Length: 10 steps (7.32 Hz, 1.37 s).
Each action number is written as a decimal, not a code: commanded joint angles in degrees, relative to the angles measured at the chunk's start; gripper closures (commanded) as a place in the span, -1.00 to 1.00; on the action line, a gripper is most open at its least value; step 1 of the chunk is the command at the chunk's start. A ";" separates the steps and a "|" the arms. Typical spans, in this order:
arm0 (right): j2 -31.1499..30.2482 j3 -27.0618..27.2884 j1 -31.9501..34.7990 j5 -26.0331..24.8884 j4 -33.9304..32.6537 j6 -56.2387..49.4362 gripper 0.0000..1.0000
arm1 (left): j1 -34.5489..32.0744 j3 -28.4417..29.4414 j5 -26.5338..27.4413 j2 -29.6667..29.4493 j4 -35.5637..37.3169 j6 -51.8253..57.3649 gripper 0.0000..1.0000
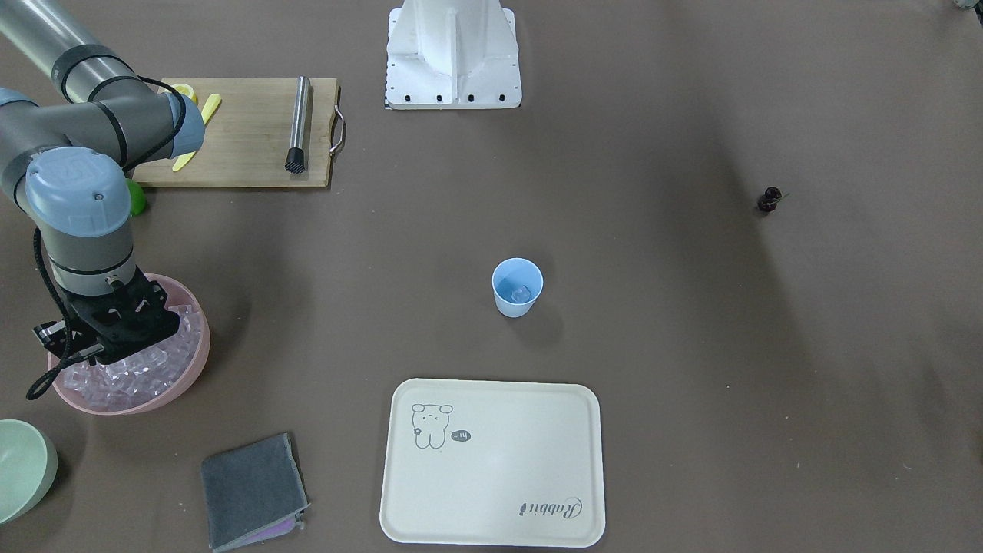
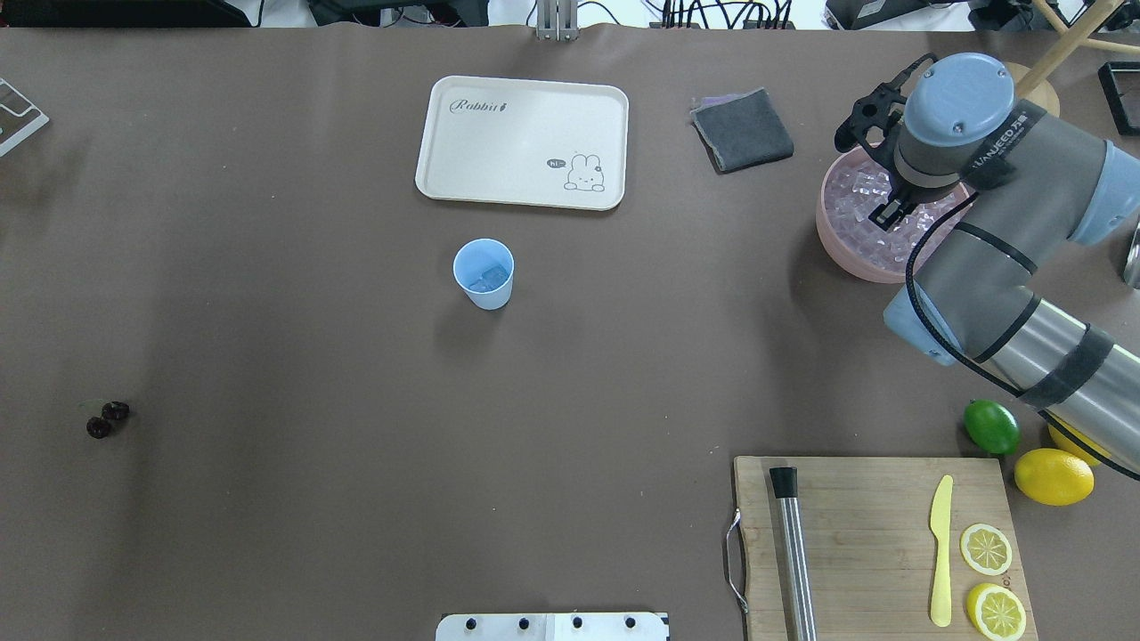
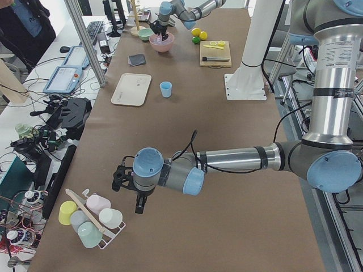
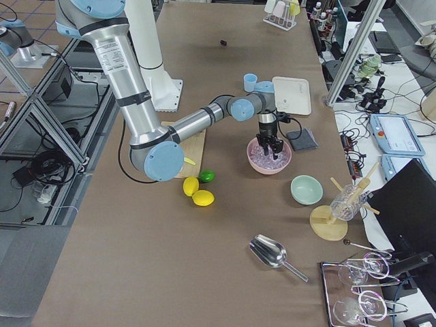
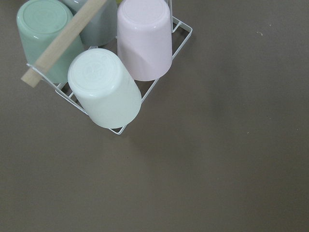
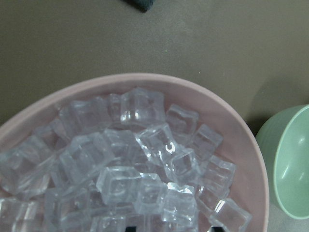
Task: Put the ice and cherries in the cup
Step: 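Close the right gripper on an ice cube and lift it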
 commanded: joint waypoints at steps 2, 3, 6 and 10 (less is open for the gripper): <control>0.09 -0.77 -0.08 -1.13 0.00 -3.50 0.17 | 0.00 -0.07 0.00 0.00 -0.09 0.00 -0.96; 0.17 -1.12 -0.08 -1.13 0.09 -3.50 0.25 | 0.00 0.10 0.00 0.09 -0.96 -0.09 -0.96; 0.26 -1.30 -0.08 -1.04 0.09 -3.50 0.29 | 0.00 0.37 0.00 0.09 -1.41 -0.09 -0.96; 0.88 -1.30 -0.08 -1.13 0.09 -3.23 0.25 | 0.00 0.19 0.00 0.09 -1.41 -0.18 -0.96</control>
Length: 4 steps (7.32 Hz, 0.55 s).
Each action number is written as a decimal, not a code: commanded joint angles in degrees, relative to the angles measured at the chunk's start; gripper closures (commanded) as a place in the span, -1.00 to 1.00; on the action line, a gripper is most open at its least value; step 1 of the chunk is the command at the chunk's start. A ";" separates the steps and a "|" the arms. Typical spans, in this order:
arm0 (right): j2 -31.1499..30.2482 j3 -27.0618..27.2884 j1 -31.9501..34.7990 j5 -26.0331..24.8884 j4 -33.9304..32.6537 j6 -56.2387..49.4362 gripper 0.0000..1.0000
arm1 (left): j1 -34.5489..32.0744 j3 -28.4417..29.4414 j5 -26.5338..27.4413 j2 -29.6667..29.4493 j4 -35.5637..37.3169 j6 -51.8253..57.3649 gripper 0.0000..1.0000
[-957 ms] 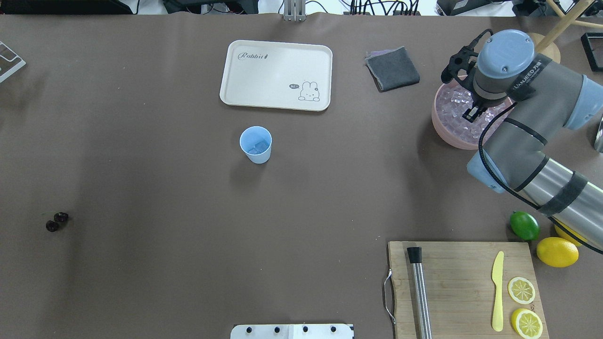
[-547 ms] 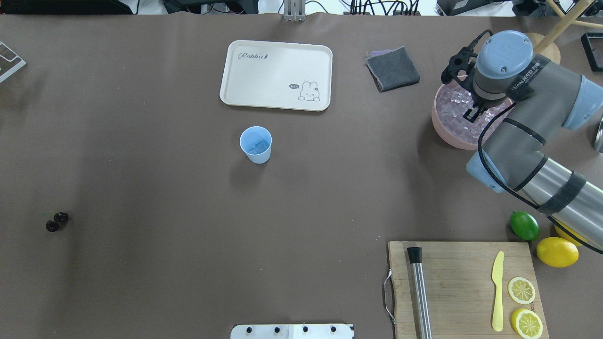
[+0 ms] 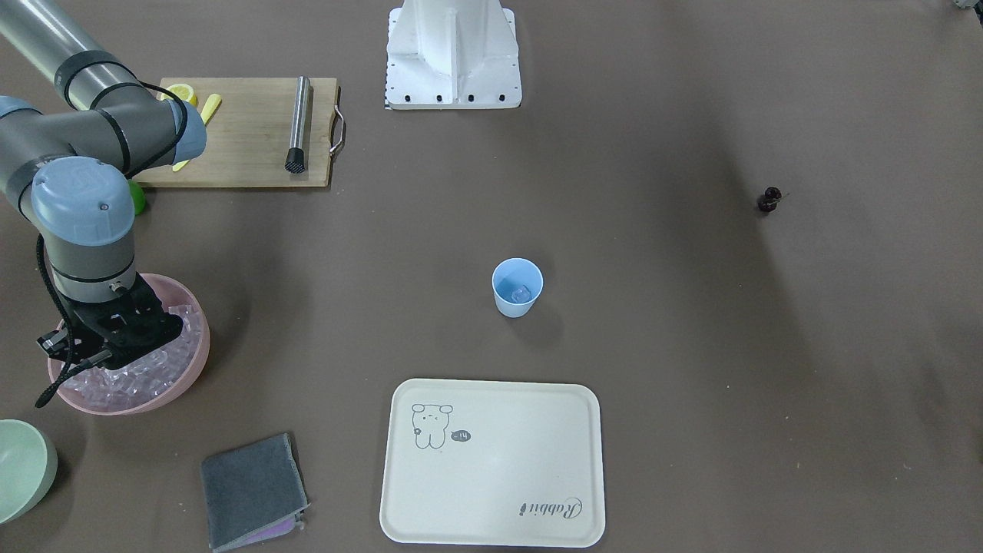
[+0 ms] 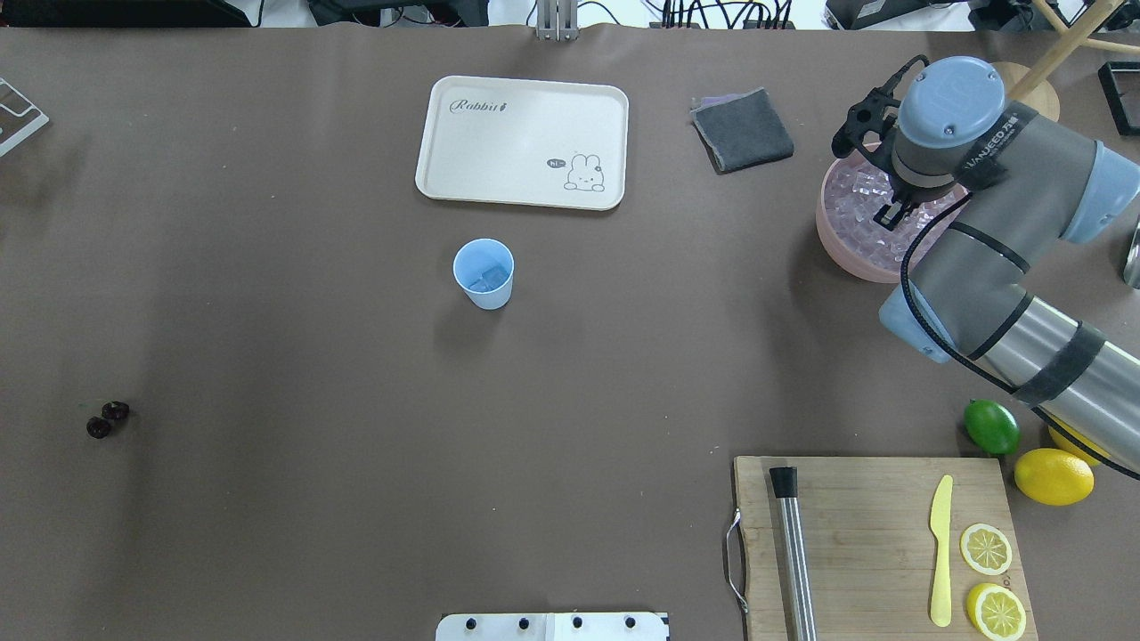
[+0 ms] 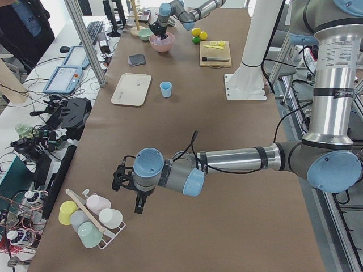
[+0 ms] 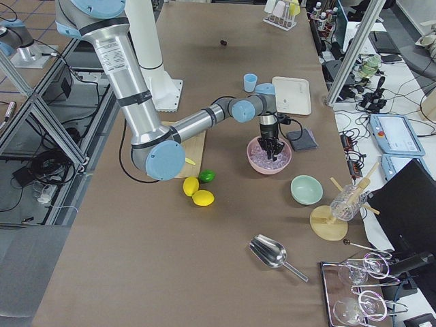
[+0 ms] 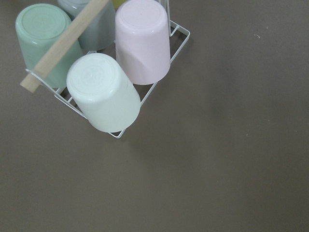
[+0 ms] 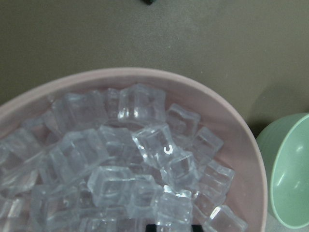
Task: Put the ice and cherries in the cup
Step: 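Close the right gripper on an ice cube and lift it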
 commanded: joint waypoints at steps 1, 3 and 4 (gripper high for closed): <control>0.24 -0.04 0.00 -0.03 0.17 0.08 0.24 | 0.00 -0.19 0.00 0.00 0.00 -0.06 -0.96; 0.06 -2.58 0.00 0.06 4.90 0.26 0.02 | -0.09 -0.27 0.00 0.00 0.00 0.02 -0.96; 0.15 -3.29 0.00 0.06 5.53 0.43 0.04 | -0.09 -0.36 0.00 0.00 -0.09 0.02 -0.96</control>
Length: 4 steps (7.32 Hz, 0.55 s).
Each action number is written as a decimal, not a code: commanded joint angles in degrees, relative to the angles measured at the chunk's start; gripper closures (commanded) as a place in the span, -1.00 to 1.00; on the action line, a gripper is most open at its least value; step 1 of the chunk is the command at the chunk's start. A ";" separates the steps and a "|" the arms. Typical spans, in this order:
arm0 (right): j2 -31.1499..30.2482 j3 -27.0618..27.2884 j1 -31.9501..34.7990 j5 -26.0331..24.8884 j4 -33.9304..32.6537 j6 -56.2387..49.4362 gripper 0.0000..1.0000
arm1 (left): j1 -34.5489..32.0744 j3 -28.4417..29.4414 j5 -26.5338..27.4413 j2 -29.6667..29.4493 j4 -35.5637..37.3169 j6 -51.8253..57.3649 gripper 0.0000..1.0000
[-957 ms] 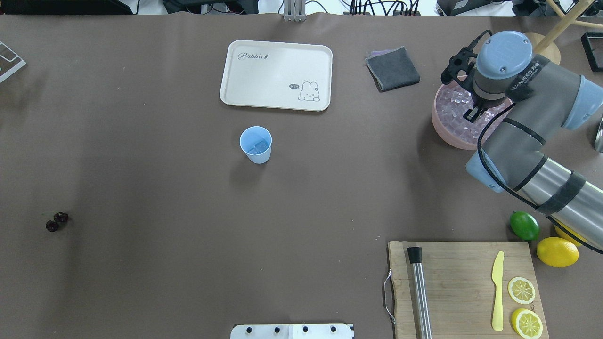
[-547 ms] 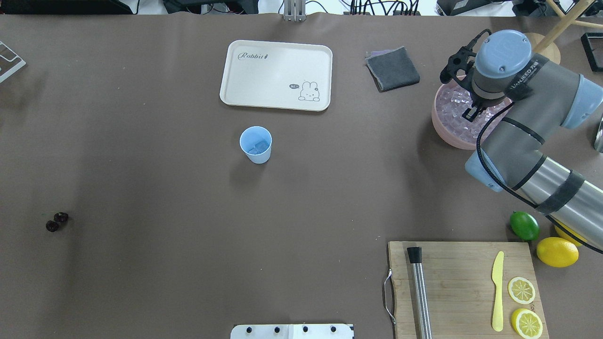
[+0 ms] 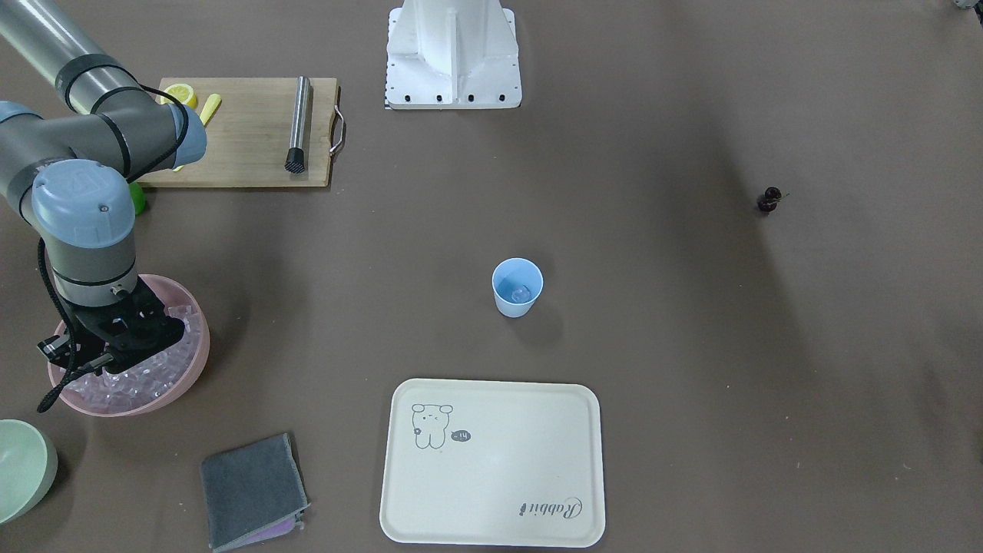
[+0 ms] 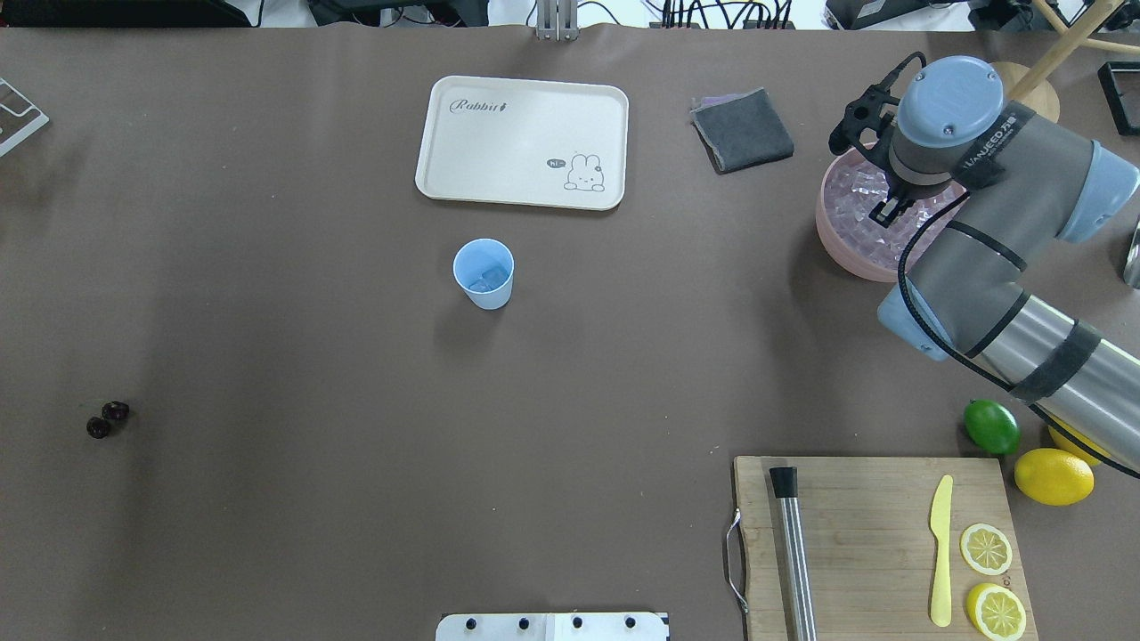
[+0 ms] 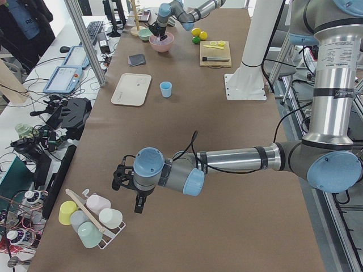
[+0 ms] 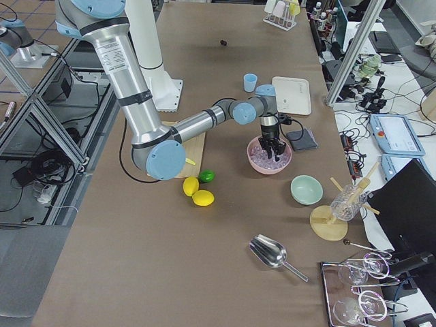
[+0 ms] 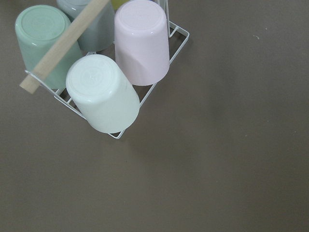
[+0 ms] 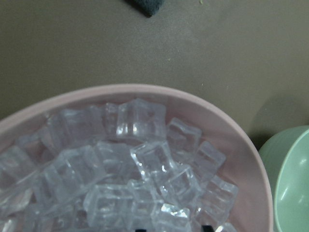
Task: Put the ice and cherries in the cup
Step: 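Close the right gripper on an ice cube and lift it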
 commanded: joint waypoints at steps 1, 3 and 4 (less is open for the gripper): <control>0.03 -0.91 0.01 0.03 1.76 0.18 0.23 | -0.04 -0.10 0.00 0.00 -0.07 0.03 -0.96; 0.03 0.75 0.53 0.56 1.41 0.18 0.49 | -0.04 0.43 0.00 0.00 -0.07 0.12 -0.96; 0.03 2.42 1.41 1.08 0.80 0.18 0.51 | 0.05 0.43 0.00 0.00 -0.07 0.12 -0.96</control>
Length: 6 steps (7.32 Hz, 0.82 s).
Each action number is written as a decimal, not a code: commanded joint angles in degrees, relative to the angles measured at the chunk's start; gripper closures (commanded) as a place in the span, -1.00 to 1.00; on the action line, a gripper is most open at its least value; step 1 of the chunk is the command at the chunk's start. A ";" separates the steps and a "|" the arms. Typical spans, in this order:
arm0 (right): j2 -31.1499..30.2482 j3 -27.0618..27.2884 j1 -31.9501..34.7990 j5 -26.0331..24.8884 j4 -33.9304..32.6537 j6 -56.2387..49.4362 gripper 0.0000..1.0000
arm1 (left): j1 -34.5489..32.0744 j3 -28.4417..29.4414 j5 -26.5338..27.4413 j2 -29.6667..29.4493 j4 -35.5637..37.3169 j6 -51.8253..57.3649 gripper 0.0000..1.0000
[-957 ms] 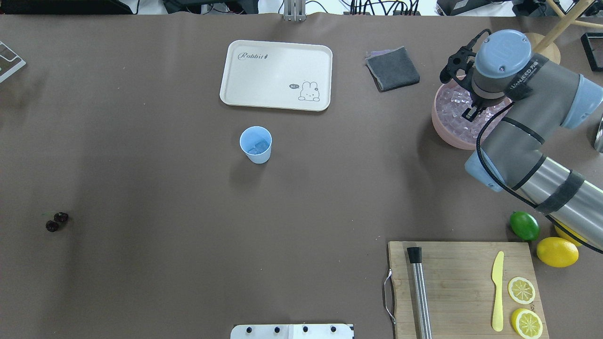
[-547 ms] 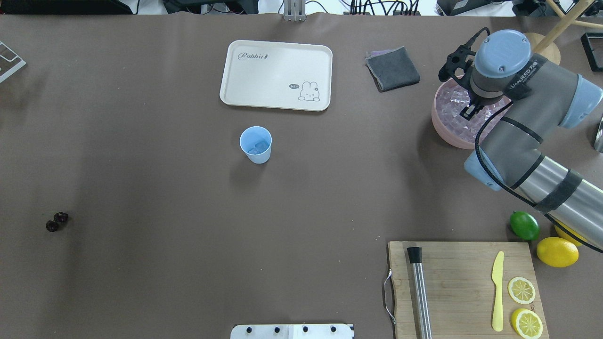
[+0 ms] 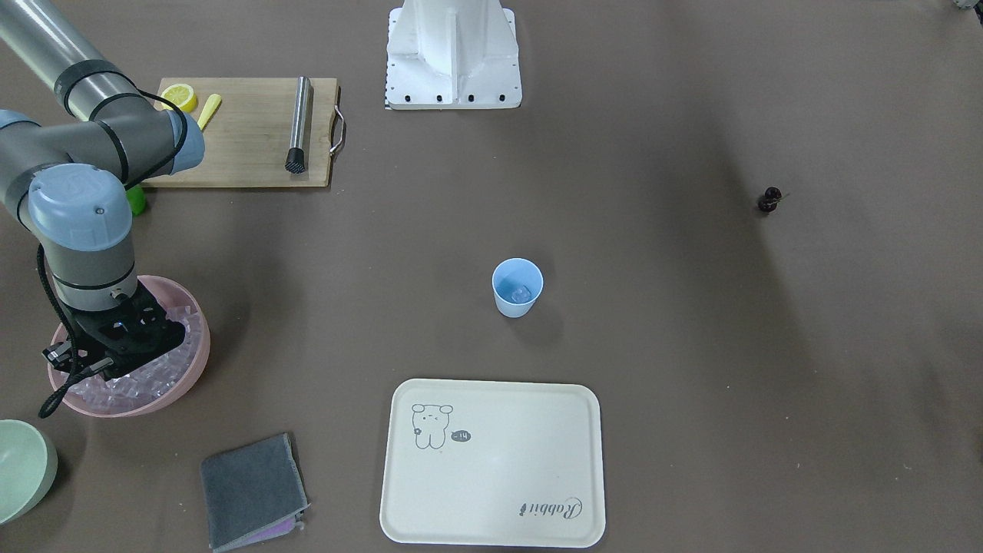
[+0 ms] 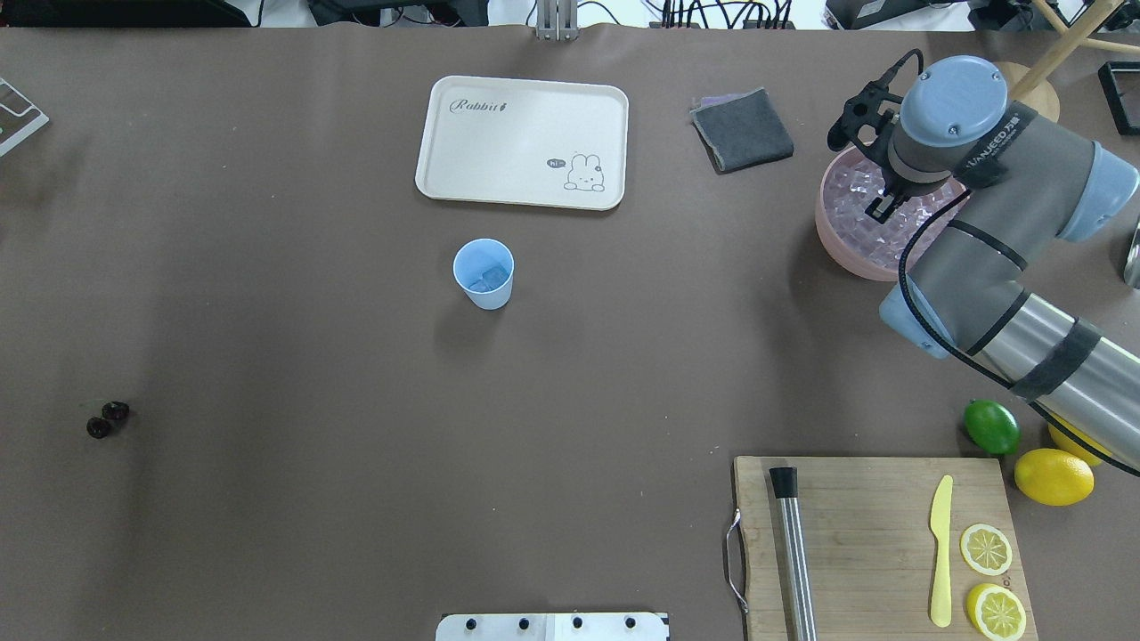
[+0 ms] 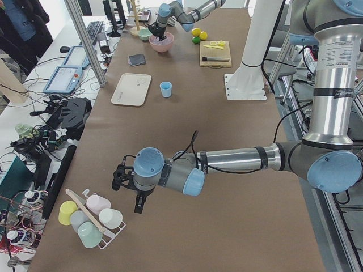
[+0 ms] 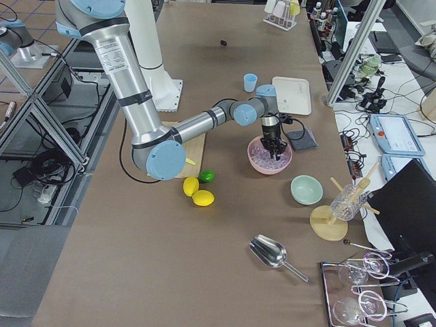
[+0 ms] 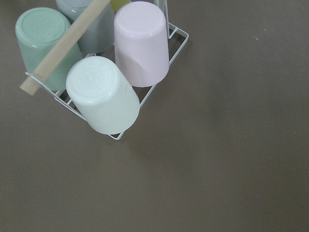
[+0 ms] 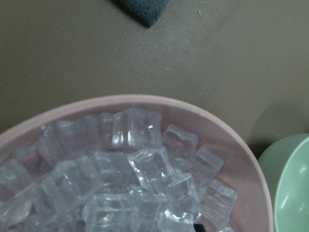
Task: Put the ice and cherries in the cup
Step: 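Carry the ice cube with the right gripper to the blue cup and release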
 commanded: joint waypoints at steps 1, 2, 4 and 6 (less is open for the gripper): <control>0.15 6.61 2.70 4.06 -6.37 -0.02 0.52 | -0.01 0.20 0.00 0.00 0.00 0.03 -0.96; 4.85 10.57 2.72 5.23 -17.04 1.98 0.52 | 0.07 0.20 0.00 0.00 0.00 0.03 -0.96; 15.05 10.88 -4.09 7.60 -23.12 20.36 0.52 | 0.07 -0.41 0.00 0.00 0.00 -0.06 -0.96; 25.34 8.25 -11.49 6.83 -23.04 41.36 0.52 | -0.01 -2.59 -0.09 -0.18 0.00 0.03 -0.96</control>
